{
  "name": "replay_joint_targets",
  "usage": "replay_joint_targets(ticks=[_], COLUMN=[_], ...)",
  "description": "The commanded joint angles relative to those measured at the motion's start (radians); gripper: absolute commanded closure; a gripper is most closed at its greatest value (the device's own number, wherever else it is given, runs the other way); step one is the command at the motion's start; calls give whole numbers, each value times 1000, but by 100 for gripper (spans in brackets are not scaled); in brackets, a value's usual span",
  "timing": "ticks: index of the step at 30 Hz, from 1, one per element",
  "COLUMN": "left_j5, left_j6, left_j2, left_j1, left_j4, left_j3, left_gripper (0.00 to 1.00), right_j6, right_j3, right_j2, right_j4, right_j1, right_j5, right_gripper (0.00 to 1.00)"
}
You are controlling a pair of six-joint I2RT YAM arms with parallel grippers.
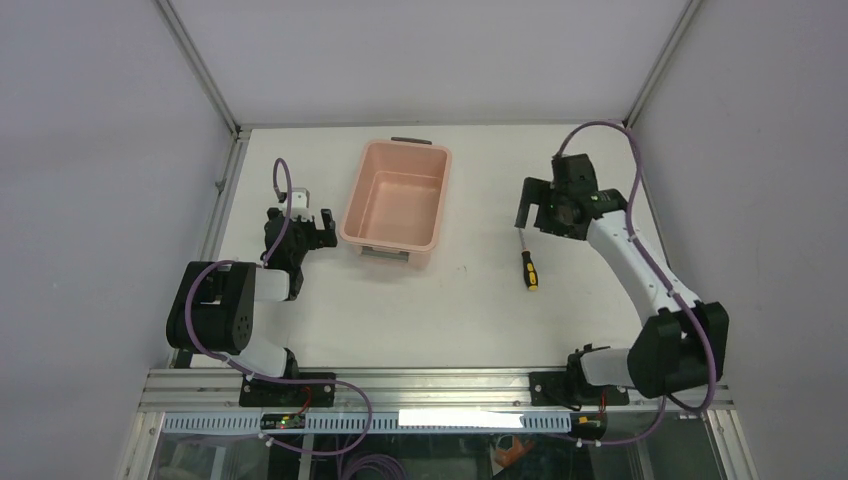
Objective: Put the screwdriver in the bin
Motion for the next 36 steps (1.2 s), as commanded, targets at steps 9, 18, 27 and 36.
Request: replay_joint_targets(ticks=[9,18,27,36], left_j5=[6,6,6,6], left_j6=[-16,-16,-16,-16], left_j2=[-31,-30,-31,-30], left_j1=[-9,-9,-9,-9], left_j4=[26,26,25,27], left_j3=[0,0,0,0], left_gripper=[1,1,1,1], right_j6=[75,129,124,133], right_j3=[-131,-171,39,329], right_j2=[265,382,270,203], right_j4=[52,92,-122,-377], right_j1=[47,56,57,57], right_j5=[2,40,128,212], right_gripper=[10,70,100,100])
